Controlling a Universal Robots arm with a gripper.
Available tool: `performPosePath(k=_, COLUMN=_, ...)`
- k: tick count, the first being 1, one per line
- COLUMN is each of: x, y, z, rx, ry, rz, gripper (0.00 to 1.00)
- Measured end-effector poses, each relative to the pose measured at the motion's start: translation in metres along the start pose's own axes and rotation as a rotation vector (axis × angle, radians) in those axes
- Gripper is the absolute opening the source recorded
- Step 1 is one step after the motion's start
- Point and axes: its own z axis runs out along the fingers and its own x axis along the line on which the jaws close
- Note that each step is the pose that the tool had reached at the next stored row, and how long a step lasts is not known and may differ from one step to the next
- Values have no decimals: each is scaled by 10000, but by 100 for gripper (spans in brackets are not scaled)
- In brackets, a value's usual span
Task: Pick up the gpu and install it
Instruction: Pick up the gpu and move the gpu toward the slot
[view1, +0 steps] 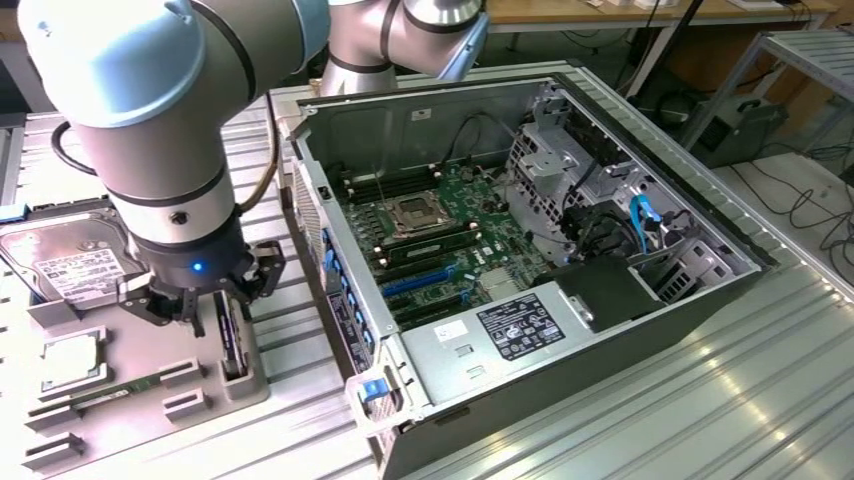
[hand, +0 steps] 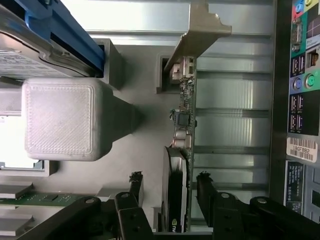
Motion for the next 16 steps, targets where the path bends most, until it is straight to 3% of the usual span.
performPosePath(k=1, x=0, y=-1, z=12, rx=1, ry=11, rz=3, gripper=51)
performPosePath(k=6, x=-5, y=0, z=85, rx=-2, ry=36, rz=170, gripper=51)
performPosePath(k=14, x=-7, y=2, z=91, rx=-2, ry=35, rz=226, gripper=50)
performPosePath(k=16, x=-7, y=2, z=91, rx=-2, ry=34, rz=226, gripper=37)
